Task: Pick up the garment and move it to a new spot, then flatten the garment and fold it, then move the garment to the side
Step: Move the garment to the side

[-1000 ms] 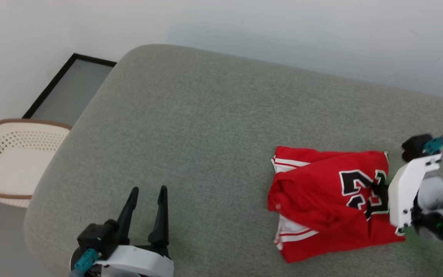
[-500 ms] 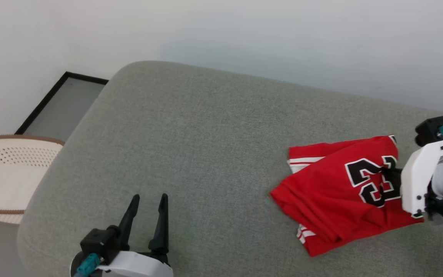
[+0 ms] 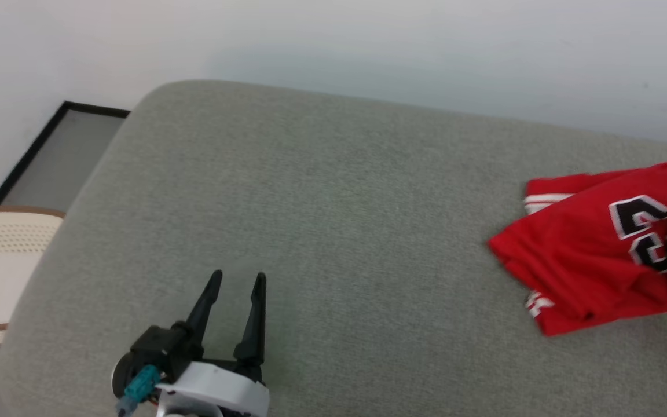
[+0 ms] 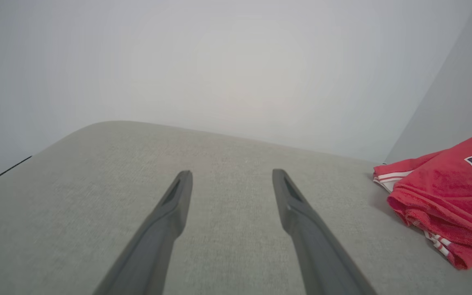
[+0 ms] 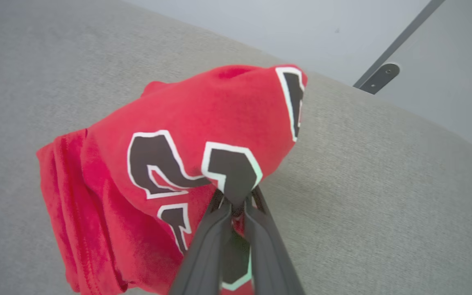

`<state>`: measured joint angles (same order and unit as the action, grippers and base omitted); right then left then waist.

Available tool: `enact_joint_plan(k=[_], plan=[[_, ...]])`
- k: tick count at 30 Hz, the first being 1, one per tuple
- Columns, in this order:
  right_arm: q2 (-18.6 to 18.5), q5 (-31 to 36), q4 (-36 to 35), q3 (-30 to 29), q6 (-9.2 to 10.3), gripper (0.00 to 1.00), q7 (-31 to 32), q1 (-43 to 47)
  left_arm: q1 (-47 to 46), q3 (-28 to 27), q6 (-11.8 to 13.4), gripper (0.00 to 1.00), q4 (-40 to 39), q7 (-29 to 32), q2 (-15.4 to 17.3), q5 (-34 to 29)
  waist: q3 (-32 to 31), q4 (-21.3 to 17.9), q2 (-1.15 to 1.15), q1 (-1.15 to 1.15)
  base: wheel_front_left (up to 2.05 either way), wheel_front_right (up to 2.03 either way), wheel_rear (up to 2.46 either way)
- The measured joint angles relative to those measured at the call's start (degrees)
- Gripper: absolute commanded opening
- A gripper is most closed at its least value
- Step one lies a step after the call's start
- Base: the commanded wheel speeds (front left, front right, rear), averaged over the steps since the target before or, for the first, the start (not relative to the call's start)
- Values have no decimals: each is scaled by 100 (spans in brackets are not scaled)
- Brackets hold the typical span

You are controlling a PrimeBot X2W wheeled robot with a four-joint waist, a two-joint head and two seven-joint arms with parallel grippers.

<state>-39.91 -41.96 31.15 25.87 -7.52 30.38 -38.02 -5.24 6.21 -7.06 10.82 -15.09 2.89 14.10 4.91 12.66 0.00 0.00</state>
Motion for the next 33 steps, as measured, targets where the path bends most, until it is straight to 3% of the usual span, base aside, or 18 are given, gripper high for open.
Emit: enact_joint_plan(k=[18, 33], plan=[[-1266, -146, 808, 31, 0, 0, -711, -540, -626, 204, -33, 100, -90, 0, -2, -159, 912, -664, 0, 0, 0, 0, 0], [-1735, -80, 1703, -235, 0, 0, -1113, -738, -907, 324, -34, 100, -200, 0, 89, -216, 1570, -1134, 0, 0, 0, 0, 0]])
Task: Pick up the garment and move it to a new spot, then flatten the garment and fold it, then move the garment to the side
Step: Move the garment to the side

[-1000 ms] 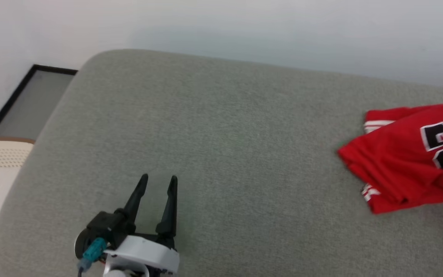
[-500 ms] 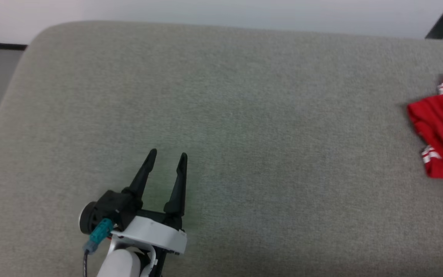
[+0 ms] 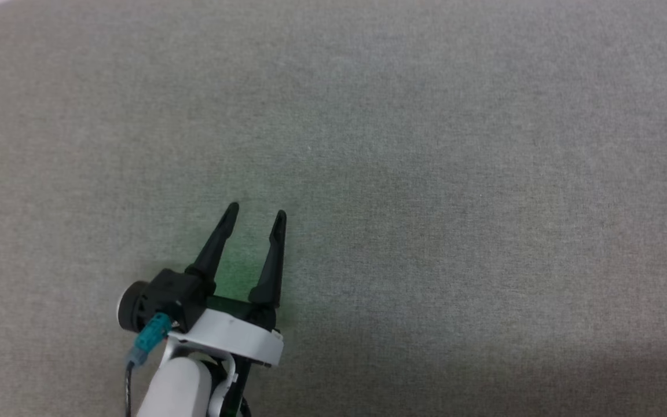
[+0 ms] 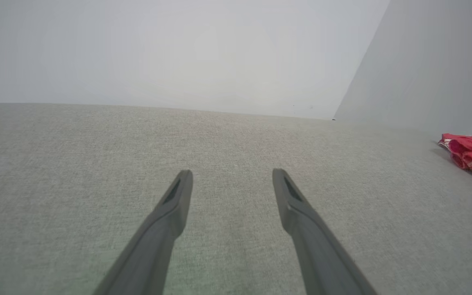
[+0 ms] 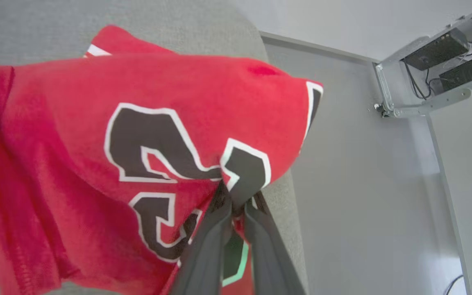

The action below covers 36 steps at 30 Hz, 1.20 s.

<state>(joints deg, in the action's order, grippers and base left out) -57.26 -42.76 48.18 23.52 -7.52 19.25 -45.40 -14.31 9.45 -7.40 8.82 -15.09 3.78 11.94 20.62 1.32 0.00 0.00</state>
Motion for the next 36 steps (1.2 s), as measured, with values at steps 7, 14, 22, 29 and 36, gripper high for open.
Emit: enact_joint_plan(k=[7, 14, 22, 29, 36], plan=[[218, -24, 593, -141, 0, 2, -69, 1, -94, 64, 0, 100, 2, 0, 81, 11, 214, -41, 0, 0, 0, 0, 0], [525, 40, 1283, -327, 0, 0, -60, -194, -128, 141, 0, 100, 73, 0, 153, 41, 241, 27, 0, 0, 0, 0, 0], [790, 348, 1838, -397, 0, 54, -154, -520, -88, 145, 0, 100, 119, 0, 226, 69, 100, 76, 0, 0, 0, 0, 0], [913, 745, 2223, -398, 0, 100, -427, -861, -51, 143, 0, 100, 169, 0, 233, 71, -98, 60, 0, 0, 0, 0, 0], [932, 1335, 2241, -326, 0, 100, -1588, -1195, 59, 111, 0, 100, 204, 0, 214, 115, -347, 3, 0, 0, 0, 0, 0]])
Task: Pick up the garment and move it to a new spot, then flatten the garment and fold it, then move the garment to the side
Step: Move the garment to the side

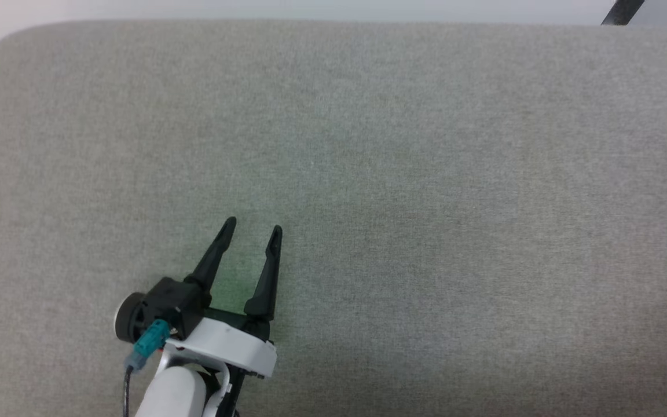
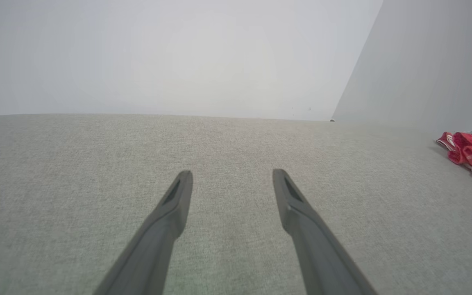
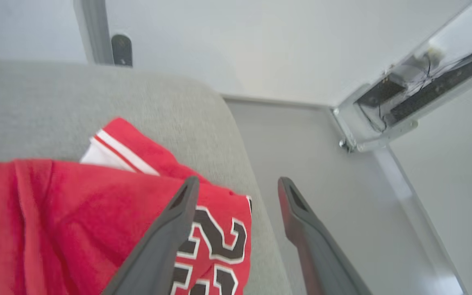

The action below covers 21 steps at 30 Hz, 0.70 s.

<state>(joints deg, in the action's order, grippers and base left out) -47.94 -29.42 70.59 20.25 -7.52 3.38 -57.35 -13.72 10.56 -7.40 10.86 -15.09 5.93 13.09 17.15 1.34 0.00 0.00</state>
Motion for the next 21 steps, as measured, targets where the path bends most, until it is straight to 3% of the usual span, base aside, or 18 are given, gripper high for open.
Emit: enact_joint_plan(k=[8, 12, 16, 21], plan=[[104, 517, -380, 64, 0, 100, -1574, -86, 163, -57, 0, 100, -11, 0, -52, 51, -386, -77, 0, 0, 0, 0, 0], [143, 788, -893, -49, 0, 100, -1825, 100, 305, -167, 0, 100, -56, 0, -73, 60, -626, -100, 0, 0, 0, 0, 0], [275, 1216, -2245, -862, 0, 100, -1836, 637, 470, -307, 0, 100, -111, 0, -82, 96, -888, -114, 0, 0, 0, 0, 0], [988, 1973, -3675, -1979, 0, 100, -1835, 2052, 803, -505, 0, 100, -176, 0, -93, 107, -1259, -119, 0, 0, 0, 0, 0]])
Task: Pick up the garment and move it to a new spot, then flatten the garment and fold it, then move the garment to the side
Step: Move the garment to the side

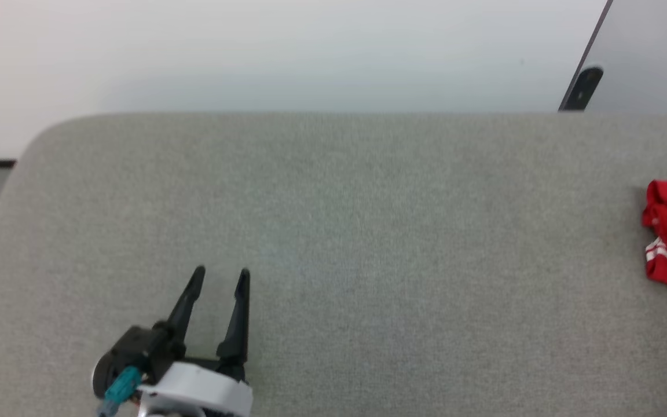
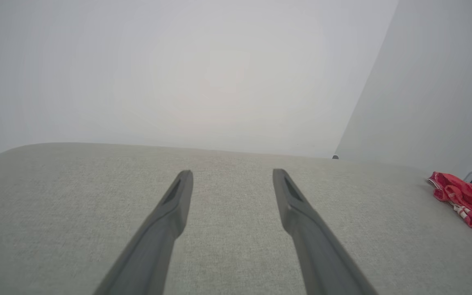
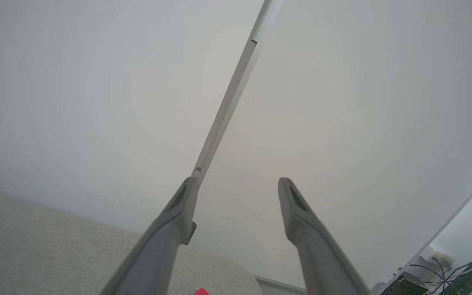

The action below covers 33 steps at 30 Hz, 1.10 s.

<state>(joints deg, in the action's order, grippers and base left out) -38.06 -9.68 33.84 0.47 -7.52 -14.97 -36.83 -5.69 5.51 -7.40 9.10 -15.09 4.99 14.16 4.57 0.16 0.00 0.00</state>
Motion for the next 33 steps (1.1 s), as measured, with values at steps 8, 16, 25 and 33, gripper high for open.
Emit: enact_joint_plan(k=[8, 16, 25, 33], plan=[[999, 478, -1458, -602, 0, 100, -2, 1533, 359, -267, 0, 100, -178, 0, -34, 69, -524, 39, 0, 0, 0, 0, 0], [1652, 509, -1970, -699, 0, 100, -1, 2386, 633, -402, 0, 100, -347, 0, -81, 27, -750, 154, 0, 0, 0, 0, 0], [2246, 556, -2290, -950, 0, 100, -1, 3163, 775, -566, -1, 100, -358, -1, -103, -253, -841, 239, 0, 0, 0, 0, 0], [2720, 627, -2590, -947, 0, 100, -1, 3649, 818, -639, 0, 100, -270, -1, -67, -412, -891, 226, 0, 0, 0, 0, 0]])
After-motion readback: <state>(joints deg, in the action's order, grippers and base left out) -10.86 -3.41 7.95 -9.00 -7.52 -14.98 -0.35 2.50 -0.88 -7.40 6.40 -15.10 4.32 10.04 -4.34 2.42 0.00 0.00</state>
